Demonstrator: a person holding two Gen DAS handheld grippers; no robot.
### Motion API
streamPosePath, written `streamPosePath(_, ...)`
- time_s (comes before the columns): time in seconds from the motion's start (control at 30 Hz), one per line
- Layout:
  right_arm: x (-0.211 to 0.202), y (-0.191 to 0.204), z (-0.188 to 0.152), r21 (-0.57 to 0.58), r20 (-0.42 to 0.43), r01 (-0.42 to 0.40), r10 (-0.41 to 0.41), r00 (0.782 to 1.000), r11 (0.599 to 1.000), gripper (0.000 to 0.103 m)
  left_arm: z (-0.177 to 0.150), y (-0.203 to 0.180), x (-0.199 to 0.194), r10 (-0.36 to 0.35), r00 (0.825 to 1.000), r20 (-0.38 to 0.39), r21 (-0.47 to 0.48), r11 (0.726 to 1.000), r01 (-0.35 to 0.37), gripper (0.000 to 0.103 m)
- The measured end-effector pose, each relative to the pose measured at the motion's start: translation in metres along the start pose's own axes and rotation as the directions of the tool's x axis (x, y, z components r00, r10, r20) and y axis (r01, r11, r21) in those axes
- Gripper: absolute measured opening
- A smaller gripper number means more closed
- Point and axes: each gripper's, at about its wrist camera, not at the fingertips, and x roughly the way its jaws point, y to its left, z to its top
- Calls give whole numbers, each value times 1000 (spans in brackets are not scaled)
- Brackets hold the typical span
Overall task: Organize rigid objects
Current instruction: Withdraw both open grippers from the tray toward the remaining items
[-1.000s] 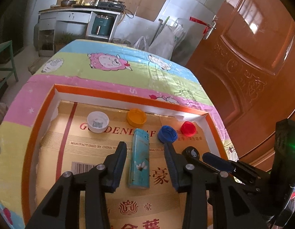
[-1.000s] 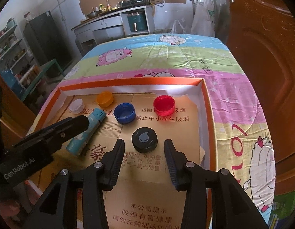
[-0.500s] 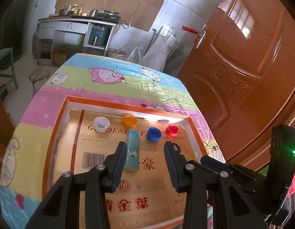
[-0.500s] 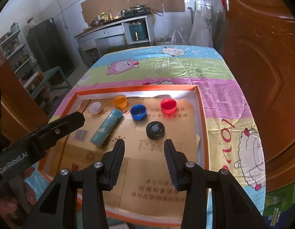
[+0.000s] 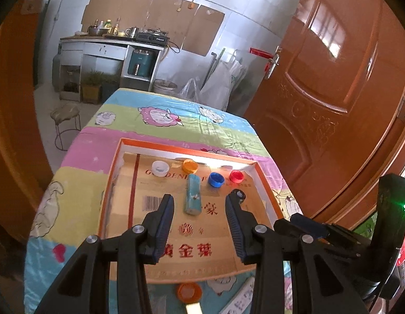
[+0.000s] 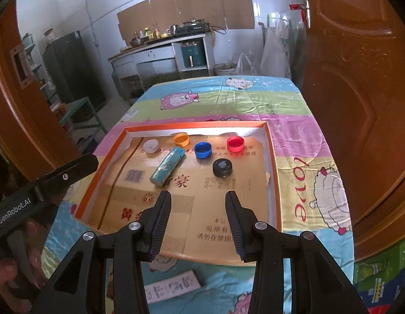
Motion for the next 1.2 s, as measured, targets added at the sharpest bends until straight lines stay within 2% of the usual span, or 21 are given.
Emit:
streamPosePath(0.97,-76,32,-52,-23,70,2,-1,998,1000,44,-57,-2,-87,11,998,57,68,998,-15,41)
streamPosePath(1.2,-90,34,-65,1,80,10,-10,997,1000,44,-68,-1,-103,8,997,73,71,997,-13,41)
